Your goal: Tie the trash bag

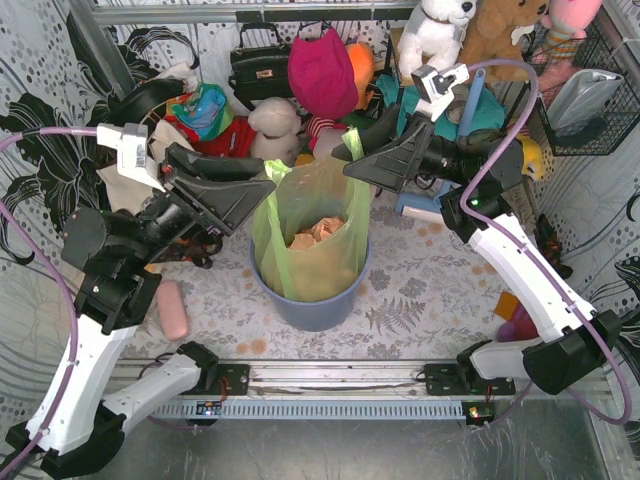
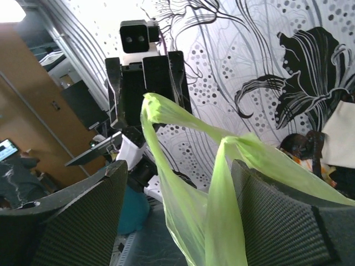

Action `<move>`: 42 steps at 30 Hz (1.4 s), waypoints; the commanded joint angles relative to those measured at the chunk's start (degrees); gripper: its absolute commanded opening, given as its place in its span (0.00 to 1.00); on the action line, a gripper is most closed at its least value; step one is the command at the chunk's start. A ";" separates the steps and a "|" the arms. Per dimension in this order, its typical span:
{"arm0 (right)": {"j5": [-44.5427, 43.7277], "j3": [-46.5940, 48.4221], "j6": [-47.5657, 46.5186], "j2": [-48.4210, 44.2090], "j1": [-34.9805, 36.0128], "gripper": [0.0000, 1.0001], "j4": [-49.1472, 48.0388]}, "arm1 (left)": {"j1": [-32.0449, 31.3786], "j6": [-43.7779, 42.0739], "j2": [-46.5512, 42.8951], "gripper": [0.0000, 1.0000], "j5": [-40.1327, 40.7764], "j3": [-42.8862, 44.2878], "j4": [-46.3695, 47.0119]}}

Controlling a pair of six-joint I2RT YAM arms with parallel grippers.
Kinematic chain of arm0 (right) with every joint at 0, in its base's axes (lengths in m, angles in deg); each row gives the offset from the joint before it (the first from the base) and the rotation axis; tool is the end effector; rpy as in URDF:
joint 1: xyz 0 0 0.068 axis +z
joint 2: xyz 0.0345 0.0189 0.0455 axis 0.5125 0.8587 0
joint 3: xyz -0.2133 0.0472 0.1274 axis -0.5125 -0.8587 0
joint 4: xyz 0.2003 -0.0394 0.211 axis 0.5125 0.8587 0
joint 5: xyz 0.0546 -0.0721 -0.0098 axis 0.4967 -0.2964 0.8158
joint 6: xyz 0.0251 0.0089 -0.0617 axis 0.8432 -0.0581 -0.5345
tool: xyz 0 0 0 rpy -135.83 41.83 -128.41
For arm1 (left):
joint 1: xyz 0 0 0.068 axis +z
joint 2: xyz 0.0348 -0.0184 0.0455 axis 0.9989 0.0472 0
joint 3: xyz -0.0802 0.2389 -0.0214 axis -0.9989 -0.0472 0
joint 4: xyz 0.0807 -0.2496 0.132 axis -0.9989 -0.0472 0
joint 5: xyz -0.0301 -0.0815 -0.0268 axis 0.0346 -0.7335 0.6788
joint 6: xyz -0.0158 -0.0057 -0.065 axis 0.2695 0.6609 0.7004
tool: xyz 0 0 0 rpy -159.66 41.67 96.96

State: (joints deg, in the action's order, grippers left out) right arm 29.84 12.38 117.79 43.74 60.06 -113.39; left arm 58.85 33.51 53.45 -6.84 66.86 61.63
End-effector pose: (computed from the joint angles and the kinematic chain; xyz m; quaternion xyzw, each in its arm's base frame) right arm 0.2458 0.1862 0.5068 -0.2892 0.4403 0.7209 0.4503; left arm 0.1501 -0.1064 0.5399 0.1429 0.5169 -0.5431 0.6461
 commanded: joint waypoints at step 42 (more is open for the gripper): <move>-5.48 8.91 11.34 6.61 2.32 0.70 -19.42 | 0.19 13.39 9.31 0.76 -17.73 10.11 15.39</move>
State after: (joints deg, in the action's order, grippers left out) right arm 28.88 17.60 126.19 49.90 62.05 -123.89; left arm 58.85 45.73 62.50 -22.92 73.92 70.11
